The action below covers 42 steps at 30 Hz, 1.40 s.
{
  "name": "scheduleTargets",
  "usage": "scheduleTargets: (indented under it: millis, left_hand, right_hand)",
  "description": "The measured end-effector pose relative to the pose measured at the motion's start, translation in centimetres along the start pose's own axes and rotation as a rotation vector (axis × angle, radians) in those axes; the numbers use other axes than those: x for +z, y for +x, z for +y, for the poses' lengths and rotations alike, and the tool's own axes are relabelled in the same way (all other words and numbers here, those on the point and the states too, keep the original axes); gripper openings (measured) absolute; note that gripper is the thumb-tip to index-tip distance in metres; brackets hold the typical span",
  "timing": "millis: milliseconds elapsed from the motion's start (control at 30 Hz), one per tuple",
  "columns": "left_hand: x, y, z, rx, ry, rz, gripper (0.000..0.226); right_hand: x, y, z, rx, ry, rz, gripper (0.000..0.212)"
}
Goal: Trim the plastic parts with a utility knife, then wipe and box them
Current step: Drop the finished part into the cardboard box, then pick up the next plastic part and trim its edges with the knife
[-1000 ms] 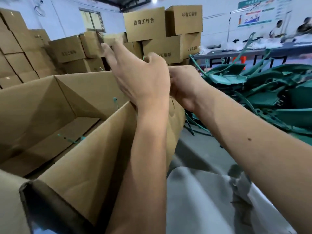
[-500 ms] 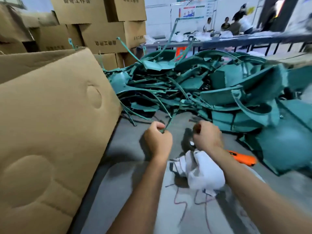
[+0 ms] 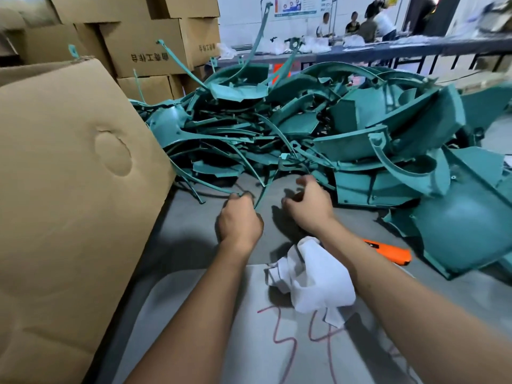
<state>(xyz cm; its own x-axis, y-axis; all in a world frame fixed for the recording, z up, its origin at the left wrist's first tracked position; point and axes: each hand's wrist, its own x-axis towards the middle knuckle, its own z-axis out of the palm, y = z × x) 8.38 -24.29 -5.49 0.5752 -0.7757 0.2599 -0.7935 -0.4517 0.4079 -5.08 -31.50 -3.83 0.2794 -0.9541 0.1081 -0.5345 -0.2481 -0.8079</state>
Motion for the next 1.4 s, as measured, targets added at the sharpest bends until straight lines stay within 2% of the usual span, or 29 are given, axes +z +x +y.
scheduleTargets:
  millis: [67,133,200,233,267,333,367,467,567,633,700,767,800,833,900,967,1000,1067,1133,1267,1333,1400]
  left_hand:
    - [0.0,0.0,0.1,-0.051,-0.075,0.035,0.036]
    - [-0.1,-0.5,0.6,-0.105,-0.204,0.121,0.034]
    - [0.1,-1.1,1.5,-0.132,-0.323,0.106,0.024]
    - [0.2,-1.3,2.1,-0.143,-0.401,0.029,0.021]
    - [0.4,-1.5,3.0,-0.144,-0.504,-0.078,0.021]
    - [0.7,-2.0,5.1,-0.168,-0.738,-0.281,0.023]
    - [0.9,-2.1,6.2,-0.192,-0.812,-0.342,0.021]
    - [1.3,-1.7,8.9,-0.252,-0.898,-0.414,0.013]
    - [1.2,-1.0,11.0,-0.326,-0.987,-0.421,0.01]
    - [1.0,-0.6,12.1,-0.399,-1.061,-0.416,0.016]
    - [0.8,-0.4,12.6,-0.441,-1.034,-0.406,0.023]
    - [0.7,-0.3,12.5,-0.298,-0.793,-0.391,0.015]
    - [0.4,-0.4,12.5,-0.199,-0.642,-0.389,0.013]
    - [0.1,-0.6,12.7,-0.114,-0.533,-0.386,0.014]
    - [-0.1,-0.9,13.4,-0.019,-0.511,-0.451,0.012]
    - [-0.2,-1.4,14.3,0.031,-0.607,-0.558,0.008]
    - [-0.2,-1.6,14.6,0.061,-0.642,-0.597,0.006]
    - [-0.5,-1.7,15.0,0.123,-0.656,-0.623,0.008]
    - [-0.9,-1.9,15.2,0.158,-0.678,-0.647,0.01]
    - [-1.1,-3.0,17.5,0.268,-0.636,-0.866,0.012]
    - [-0.8,-4.0,19.4,0.383,-0.511,-0.948,0.014]
    - [-0.1,-5.2,21.3,0.507,-0.354,-0.934,0.03]
  right_hand:
    - [0.1,0.5,-0.5,0.0,0.096,0.109,0.06]
    - [-0.2,0.9,-0.9,-0.047,0.061,0.245,0.049]
    - [-1.1,1.1,-0.9,-0.098,-0.162,0.441,0.03]
    - [-1.6,1.1,-0.6,-0.108,-0.317,0.494,0.029]
    - [-2.2,1.2,-0.1,-0.099,-0.476,0.478,0.034]
    - [-3.2,0.9,1.1,-0.033,-0.714,0.306,0.045]
    - [-3.8,0.6,1.7,-0.017,-0.777,0.227,0.043]
    - [-5.1,0.0,2.9,-0.138,-0.807,0.095,0.03]
    - [-6.9,-0.6,2.5,-0.176,-0.685,0.069,0.028]
    - [-8.0,-1.6,2.1,-0.228,-0.482,0.239,0.025]
    - [-9.1,-2.9,1.6,-0.43,-0.297,0.65,0.017]
    - [-10.3,-3.5,1.3,-0.529,-0.23,0.976,0.023]
    - [-10.9,-3.3,1.2,-0.479,-0.236,1.018,0.032]
    - [-11.5,-2.6,1.1,-0.374,-0.254,0.981,0.045]
    - [-12.2,-1.3,1.6,-0.106,-0.378,0.757,0.059]
    - [-12.4,-0.7,2.3,0.021,-0.456,0.57,0.038]
    - [-12.4,-1.0,2.6,-0.015,-0.44,0.591,0.025]
    - [-12.6,-2.3,3.4,-0.15,-0.34,0.809,0.013]
    - [-13.4,-3.6,4.2,-0.218,-0.334,1.011,0.01]
    - [-14.3,-6.1,5.6,-0.301,-0.213,1.083,0.01]
    - [-14.4,-8.0,6.2,-0.321,-0.102,1.201,0.009]
    - [-14.9,-9.9,7.5,-0.194,-0.084,1.375,0.019]
